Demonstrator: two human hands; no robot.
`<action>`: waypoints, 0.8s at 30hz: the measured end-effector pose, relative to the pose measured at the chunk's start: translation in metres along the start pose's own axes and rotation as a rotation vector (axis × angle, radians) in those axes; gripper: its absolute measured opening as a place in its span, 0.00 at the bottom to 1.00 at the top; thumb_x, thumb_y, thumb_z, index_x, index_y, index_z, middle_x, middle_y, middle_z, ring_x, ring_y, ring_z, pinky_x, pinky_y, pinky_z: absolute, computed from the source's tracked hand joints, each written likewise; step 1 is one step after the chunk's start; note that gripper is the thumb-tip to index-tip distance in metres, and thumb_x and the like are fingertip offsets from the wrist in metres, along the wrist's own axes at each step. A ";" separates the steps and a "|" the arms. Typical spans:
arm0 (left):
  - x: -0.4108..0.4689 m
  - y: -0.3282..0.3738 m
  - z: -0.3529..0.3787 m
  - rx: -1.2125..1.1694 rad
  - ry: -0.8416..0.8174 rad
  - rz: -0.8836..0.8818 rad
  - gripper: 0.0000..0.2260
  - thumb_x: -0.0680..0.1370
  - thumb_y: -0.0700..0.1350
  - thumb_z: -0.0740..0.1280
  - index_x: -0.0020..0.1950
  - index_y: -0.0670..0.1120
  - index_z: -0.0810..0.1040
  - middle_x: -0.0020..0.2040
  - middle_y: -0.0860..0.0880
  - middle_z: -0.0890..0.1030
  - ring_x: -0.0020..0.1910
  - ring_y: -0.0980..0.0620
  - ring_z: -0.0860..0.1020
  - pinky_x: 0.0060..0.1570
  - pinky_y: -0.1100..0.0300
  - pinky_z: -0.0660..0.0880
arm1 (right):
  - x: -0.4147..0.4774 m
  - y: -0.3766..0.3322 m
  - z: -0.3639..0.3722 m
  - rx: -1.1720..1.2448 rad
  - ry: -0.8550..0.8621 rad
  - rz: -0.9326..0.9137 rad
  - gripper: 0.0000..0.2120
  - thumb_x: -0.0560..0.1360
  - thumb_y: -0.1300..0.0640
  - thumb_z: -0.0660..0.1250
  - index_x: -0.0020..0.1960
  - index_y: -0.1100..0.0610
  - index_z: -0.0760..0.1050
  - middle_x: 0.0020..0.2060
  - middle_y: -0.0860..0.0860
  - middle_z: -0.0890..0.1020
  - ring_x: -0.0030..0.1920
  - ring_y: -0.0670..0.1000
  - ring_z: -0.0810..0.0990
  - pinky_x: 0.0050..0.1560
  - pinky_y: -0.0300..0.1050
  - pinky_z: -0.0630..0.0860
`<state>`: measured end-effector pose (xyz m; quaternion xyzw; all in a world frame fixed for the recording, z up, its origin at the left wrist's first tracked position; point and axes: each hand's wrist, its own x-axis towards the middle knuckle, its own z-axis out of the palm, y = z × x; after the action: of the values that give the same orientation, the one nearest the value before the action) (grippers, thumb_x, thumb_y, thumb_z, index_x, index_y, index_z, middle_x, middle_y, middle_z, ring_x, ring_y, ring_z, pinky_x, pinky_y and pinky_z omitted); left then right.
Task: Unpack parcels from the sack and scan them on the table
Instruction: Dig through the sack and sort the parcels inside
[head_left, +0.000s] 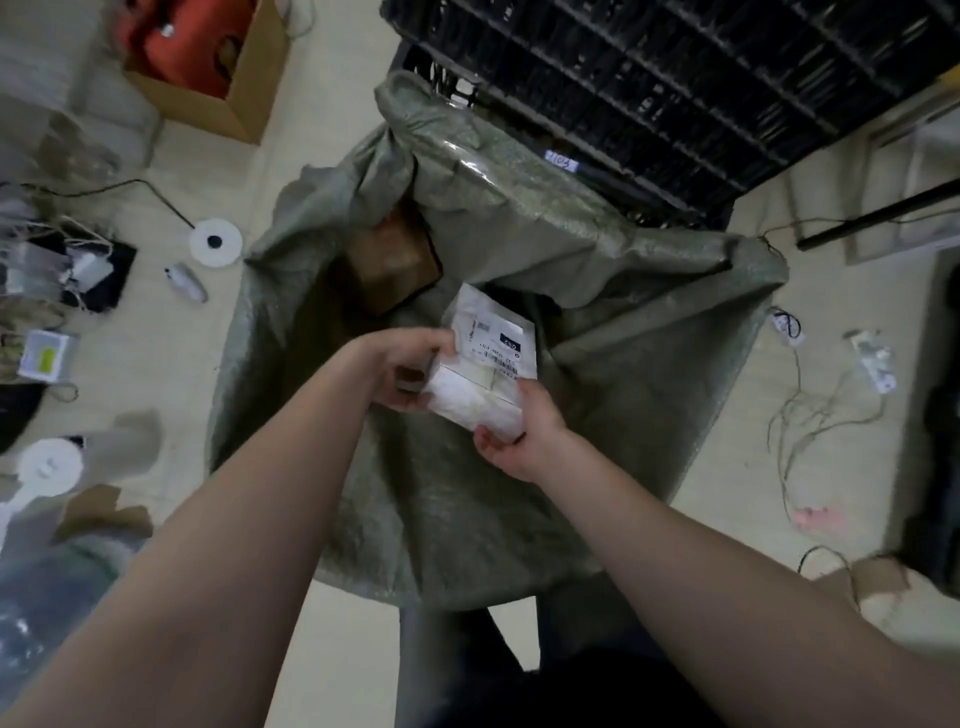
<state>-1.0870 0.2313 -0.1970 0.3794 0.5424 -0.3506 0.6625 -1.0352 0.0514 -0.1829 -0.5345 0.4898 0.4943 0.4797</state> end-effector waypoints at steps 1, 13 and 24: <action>-0.003 0.000 -0.004 0.042 -0.020 -0.024 0.22 0.64 0.48 0.76 0.57 0.46 0.80 0.53 0.43 0.81 0.48 0.45 0.80 0.35 0.58 0.79 | -0.002 0.004 -0.001 0.012 0.000 0.019 0.16 0.77 0.42 0.70 0.52 0.54 0.80 0.45 0.57 0.84 0.45 0.56 0.81 0.39 0.46 0.78; 0.018 0.009 -0.007 -0.128 0.016 0.046 0.21 0.69 0.48 0.74 0.61 0.45 0.81 0.59 0.39 0.83 0.55 0.40 0.83 0.41 0.51 0.82 | -0.003 0.004 0.014 0.077 0.078 -0.240 0.20 0.78 0.44 0.68 0.64 0.55 0.75 0.51 0.59 0.85 0.44 0.58 0.84 0.38 0.48 0.81; 0.078 0.023 0.060 -0.178 -0.032 0.148 0.13 0.78 0.52 0.74 0.53 0.43 0.83 0.50 0.39 0.85 0.51 0.39 0.84 0.52 0.42 0.84 | 0.022 -0.017 0.003 0.364 0.254 -0.485 0.24 0.78 0.48 0.71 0.70 0.47 0.66 0.57 0.56 0.80 0.49 0.58 0.85 0.49 0.56 0.85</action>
<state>-1.0267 0.1851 -0.2636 0.3523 0.5312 -0.2571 0.7264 -1.0174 0.0540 -0.2040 -0.5985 0.4845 0.1994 0.6060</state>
